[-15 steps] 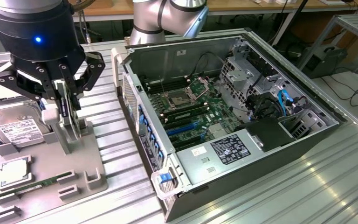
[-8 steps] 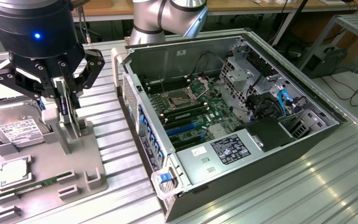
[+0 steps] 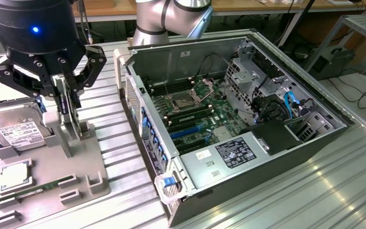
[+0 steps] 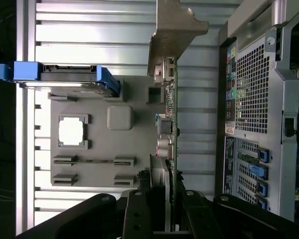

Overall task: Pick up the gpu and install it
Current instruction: 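Pick up the gpu and move the gpu toward the slot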

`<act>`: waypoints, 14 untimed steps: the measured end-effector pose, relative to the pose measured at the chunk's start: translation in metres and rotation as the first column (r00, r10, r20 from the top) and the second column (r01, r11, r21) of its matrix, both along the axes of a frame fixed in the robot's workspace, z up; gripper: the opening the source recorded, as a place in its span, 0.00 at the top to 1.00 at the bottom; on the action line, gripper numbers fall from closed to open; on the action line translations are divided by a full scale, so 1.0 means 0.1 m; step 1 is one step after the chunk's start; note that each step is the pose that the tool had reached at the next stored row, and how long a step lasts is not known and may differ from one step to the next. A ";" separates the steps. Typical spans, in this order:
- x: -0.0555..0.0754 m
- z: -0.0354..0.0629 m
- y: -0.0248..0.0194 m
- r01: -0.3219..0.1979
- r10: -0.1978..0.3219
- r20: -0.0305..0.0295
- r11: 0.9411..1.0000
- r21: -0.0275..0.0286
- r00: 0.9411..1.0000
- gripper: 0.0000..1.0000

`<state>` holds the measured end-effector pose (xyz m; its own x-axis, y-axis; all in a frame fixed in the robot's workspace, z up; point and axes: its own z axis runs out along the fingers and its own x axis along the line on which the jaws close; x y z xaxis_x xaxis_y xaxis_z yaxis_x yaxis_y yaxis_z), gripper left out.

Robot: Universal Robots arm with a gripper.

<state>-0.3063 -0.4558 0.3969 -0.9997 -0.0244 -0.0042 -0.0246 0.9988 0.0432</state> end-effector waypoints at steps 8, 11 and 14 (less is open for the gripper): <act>0.00 0.066 0.000 -0.003 0.003 0.000 1.000 0.000 1.000 0.72; 0.00 0.077 0.000 -0.004 0.004 0.000 1.000 0.000 1.000 0.72; 0.00 0.091 0.000 -0.005 0.005 0.000 1.000 0.000 1.000 0.72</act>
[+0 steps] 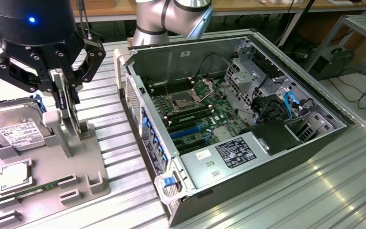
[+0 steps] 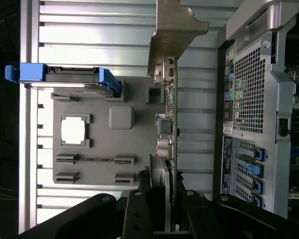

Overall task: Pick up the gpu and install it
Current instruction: 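Pick up the gpu and move the gpu toward the slot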

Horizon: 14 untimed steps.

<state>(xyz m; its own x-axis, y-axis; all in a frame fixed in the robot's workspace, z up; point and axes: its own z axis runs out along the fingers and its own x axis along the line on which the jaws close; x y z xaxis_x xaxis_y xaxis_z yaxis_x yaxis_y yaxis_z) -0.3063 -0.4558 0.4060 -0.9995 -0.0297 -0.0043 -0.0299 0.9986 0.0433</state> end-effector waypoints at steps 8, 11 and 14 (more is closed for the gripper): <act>0.00 0.071 0.000 -0.001 0.001 0.000 1.000 0.000 1.000 0.72; 0.00 0.106 0.000 -0.001 0.001 0.000 1.000 0.000 1.000 0.72; 0.00 0.138 0.000 -0.002 0.002 0.000 1.000 0.000 1.000 0.72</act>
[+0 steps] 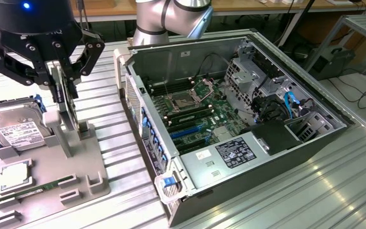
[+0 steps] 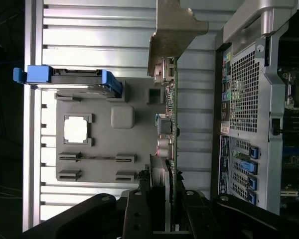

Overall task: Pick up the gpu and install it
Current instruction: 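Pick up the gpu and move the gpu toward the slot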

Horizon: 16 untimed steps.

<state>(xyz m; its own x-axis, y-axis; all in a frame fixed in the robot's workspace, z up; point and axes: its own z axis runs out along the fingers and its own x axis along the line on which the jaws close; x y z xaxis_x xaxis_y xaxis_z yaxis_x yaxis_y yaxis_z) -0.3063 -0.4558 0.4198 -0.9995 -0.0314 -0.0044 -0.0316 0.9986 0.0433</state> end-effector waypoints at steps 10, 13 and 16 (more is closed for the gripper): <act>0.00 0.194 0.000 -0.001 0.001 0.000 1.000 0.000 1.000 0.72; 0.00 0.232 0.000 -0.001 0.001 0.000 1.000 0.000 1.000 0.72; 0.00 0.278 0.000 -0.001 0.001 0.000 1.000 0.000 1.000 0.72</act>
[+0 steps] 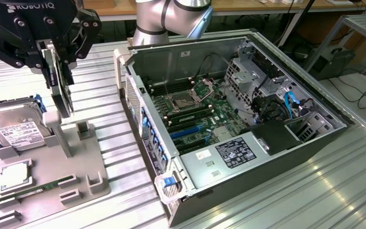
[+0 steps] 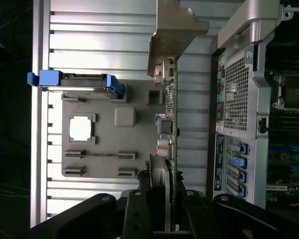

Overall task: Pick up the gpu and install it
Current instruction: 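Pick up the gpu and move the gpu toward the slot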

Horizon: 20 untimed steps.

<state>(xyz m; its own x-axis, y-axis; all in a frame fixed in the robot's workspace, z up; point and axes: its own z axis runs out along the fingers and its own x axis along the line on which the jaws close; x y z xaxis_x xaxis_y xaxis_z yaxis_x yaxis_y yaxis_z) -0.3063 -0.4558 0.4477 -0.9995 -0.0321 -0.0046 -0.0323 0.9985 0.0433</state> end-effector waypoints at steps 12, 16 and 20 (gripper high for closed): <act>0.00 0.259 0.000 0.000 0.000 0.000 1.000 0.000 1.000 0.72; 0.00 0.289 0.000 0.000 0.000 0.000 1.000 0.000 1.000 0.72; 0.00 0.287 0.000 0.000 0.000 0.000 1.000 0.000 1.000 0.72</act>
